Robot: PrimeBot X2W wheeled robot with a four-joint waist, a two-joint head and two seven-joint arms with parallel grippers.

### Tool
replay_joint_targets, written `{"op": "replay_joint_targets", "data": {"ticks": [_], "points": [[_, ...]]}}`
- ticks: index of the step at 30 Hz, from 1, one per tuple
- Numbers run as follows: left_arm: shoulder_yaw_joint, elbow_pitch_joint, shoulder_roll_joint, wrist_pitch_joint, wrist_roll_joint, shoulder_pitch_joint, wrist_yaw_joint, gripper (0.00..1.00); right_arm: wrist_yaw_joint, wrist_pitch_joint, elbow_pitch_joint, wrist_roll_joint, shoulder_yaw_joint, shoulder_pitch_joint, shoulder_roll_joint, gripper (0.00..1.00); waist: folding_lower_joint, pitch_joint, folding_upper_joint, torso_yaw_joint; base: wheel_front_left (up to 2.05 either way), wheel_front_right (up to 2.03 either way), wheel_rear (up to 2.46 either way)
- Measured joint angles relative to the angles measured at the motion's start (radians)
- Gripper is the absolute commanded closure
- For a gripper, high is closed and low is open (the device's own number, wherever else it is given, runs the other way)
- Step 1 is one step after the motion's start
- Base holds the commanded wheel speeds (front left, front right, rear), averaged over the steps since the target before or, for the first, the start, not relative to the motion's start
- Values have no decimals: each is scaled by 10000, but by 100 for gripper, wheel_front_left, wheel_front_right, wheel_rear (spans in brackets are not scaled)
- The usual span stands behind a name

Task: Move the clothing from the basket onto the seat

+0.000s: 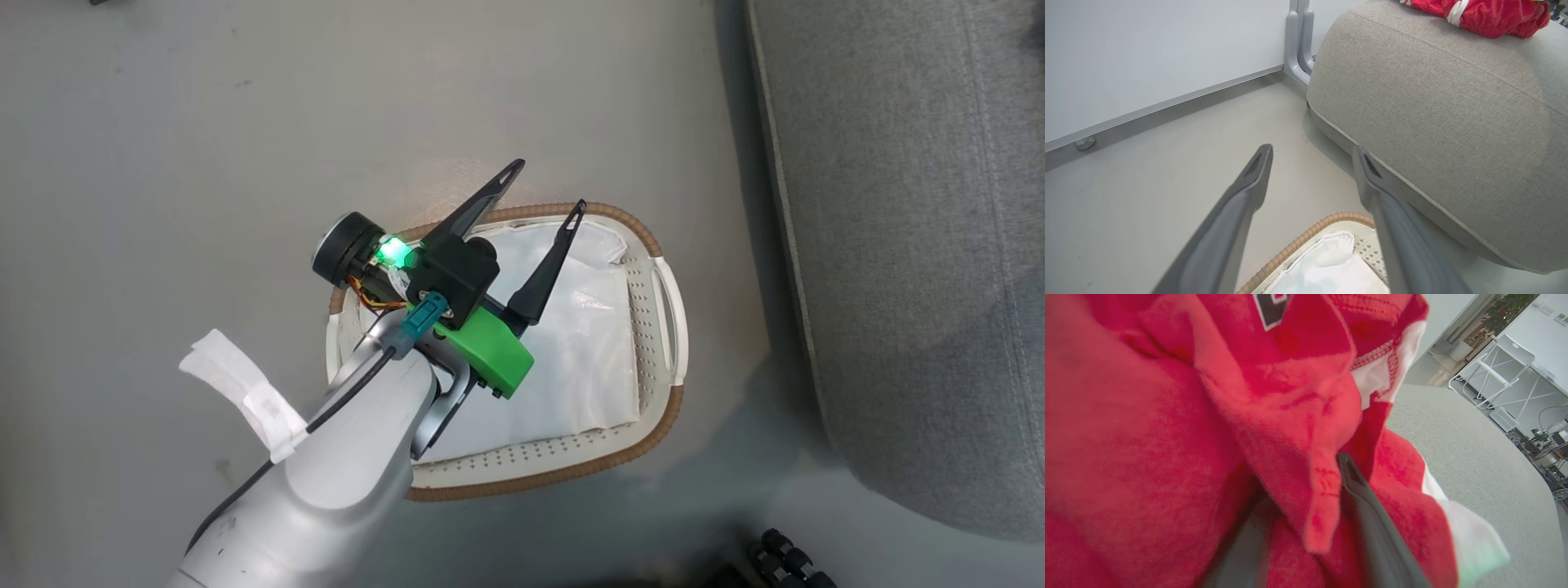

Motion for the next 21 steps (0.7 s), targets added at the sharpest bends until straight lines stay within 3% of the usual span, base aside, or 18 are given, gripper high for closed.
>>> {"op": "replay_joint_targets", "data": {"ticks": [6,13,21], "points": [[142,-27,25,2,-92,204,0,0,0,-52,-788,384,522,519,606,0,0,-478,0,-280,0,0,0],[424,-117,-40,2,-343,676,-61,0,0,-54,-1588,1026,1582,1427,767,0,0,-1324,0,-463,0,0,0],[1473,-422,-244,2,-598,1395,65,0,0,-54,-2046,1626,3214,1602,805,0,-1,-2577,0,-455,0,0,0]]}}
